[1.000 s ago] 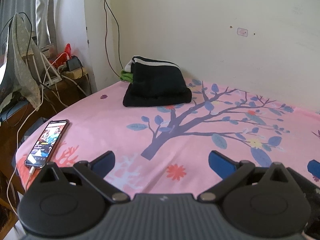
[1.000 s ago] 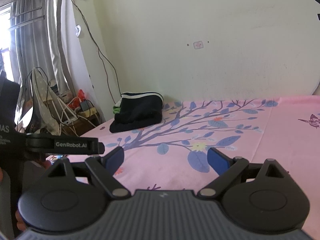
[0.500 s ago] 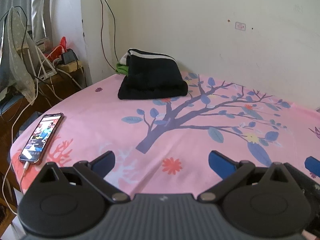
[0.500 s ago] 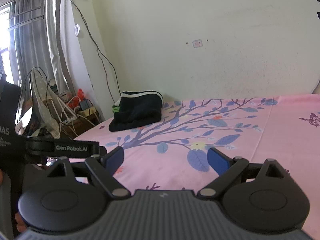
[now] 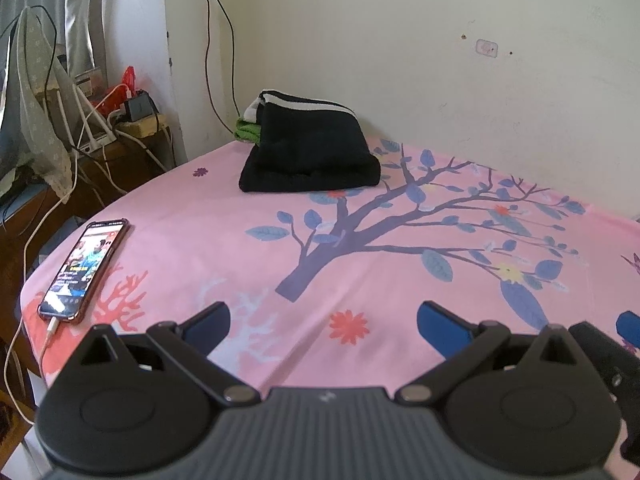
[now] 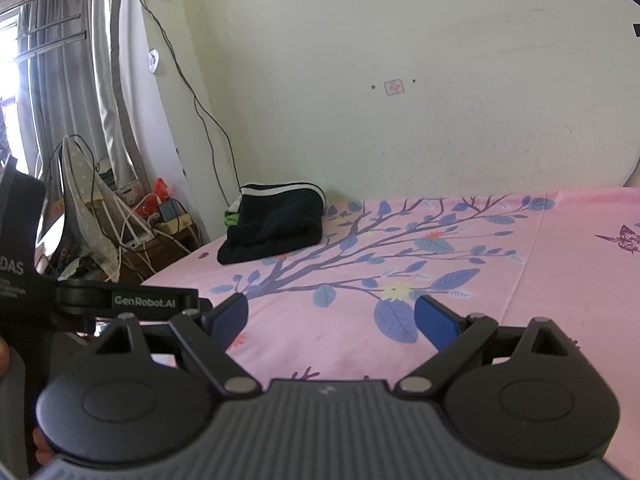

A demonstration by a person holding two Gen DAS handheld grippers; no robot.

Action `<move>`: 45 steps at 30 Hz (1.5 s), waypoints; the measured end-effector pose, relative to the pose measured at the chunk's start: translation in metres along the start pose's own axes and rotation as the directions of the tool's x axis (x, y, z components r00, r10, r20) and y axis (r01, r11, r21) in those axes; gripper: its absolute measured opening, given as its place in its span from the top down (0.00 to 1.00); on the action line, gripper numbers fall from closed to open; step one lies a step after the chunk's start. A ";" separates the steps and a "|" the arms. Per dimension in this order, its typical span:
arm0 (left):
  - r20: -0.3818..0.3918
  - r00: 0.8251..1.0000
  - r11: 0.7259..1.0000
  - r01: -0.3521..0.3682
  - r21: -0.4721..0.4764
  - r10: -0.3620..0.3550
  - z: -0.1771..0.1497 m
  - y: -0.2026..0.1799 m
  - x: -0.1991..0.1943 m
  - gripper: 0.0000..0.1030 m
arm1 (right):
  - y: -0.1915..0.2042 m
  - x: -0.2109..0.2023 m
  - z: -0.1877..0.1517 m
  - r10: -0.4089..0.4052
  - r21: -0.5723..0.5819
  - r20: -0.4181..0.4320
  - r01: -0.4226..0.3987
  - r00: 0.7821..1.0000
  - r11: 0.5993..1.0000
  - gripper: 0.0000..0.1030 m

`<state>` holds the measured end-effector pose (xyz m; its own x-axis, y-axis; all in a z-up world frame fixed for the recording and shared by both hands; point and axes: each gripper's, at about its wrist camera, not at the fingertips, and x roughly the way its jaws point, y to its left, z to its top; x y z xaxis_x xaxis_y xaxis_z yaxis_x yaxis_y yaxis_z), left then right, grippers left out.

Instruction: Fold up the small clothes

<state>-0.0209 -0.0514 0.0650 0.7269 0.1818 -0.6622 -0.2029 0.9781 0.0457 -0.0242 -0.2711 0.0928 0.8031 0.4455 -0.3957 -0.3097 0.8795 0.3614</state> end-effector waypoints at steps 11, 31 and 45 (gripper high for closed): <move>0.007 1.000 1.000 -0.013 -0.009 0.013 0.001 0.003 -0.001 0.00 | 0.000 0.000 -0.001 0.000 0.000 0.001 0.000 1.000 1.000 0.13; 0.036 0.999 0.999 -0.035 -0.010 0.036 0.004 0.005 -0.005 0.00 | 0.001 -0.001 -0.001 0.004 -0.001 0.004 -0.004 1.000 1.000 0.13; 0.114 0.991 0.997 -0.071 0.019 0.069 0.005 0.003 -0.016 0.00 | 0.001 -0.002 0.000 0.006 0.001 0.006 -0.006 1.000 1.000 0.13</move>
<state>-0.0299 -0.0507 0.0792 0.7815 0.2589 -0.5677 -0.2418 0.9644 0.1070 -0.0264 -0.2707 0.0940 0.8045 0.4494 -0.3885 -0.3140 0.8769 0.3641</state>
